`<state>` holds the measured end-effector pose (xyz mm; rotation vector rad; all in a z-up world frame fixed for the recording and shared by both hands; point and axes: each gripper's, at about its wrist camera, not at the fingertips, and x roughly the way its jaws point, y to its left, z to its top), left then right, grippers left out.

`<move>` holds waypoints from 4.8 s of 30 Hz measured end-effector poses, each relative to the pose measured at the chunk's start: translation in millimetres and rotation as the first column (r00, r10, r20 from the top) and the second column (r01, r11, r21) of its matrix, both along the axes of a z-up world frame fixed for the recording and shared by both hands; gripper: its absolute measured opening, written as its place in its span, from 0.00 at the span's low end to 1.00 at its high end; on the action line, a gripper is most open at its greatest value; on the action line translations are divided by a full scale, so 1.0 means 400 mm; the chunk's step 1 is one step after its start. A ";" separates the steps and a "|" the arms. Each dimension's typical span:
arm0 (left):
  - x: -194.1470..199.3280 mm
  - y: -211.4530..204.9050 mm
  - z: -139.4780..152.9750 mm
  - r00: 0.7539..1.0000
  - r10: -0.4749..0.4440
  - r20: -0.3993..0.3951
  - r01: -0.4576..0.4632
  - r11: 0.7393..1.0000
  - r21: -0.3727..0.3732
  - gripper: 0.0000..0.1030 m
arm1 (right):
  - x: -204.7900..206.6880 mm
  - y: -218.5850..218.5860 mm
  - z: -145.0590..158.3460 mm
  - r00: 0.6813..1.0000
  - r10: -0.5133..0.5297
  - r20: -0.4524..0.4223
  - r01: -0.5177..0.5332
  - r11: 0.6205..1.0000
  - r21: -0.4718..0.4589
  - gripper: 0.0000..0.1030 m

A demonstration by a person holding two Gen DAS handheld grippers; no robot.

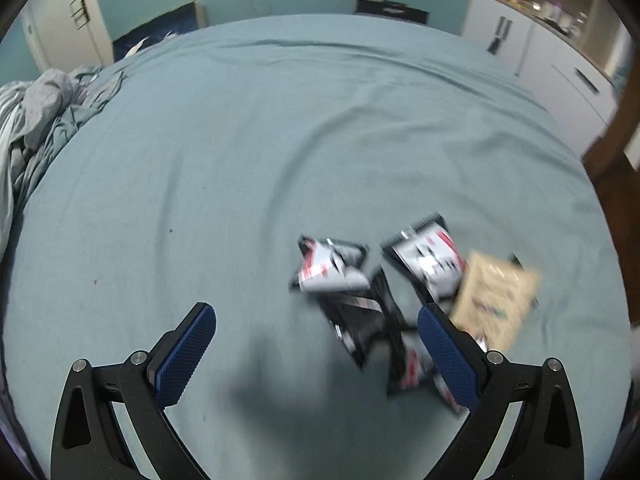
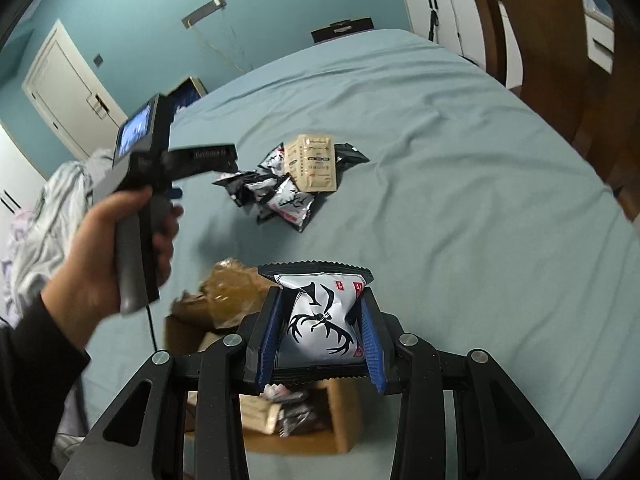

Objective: Organize snacks
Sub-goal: 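Grasp a white packet from the pile with the left tool while the right tool holds its packet, then carry both packets over the box and open both tools to drop them, then move the open right tool back to the packet pile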

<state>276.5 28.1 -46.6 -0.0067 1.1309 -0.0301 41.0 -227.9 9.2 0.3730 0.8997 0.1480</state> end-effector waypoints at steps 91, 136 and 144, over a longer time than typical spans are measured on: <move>-0.674 0.112 0.174 0.980 -0.179 0.088 0.179 0.984 0.001 0.78 | -0.188 -0.011 0.023 0.986 0.070 0.153 -0.076 0.996 0.037 0.83; -0.410 0.084 0.117 0.990 -0.103 0.093 0.101 0.995 0.017 0.83 | 0.212 0.050 -0.039 0.995 0.091 0.029 -0.082 0.971 -0.224 0.83; -0.393 0.101 0.088 0.996 -0.081 0.030 0.082 0.996 -0.032 0.83 | 0.349 0.078 -0.084 0.987 0.163 -0.001 -0.159 0.963 -0.217 0.83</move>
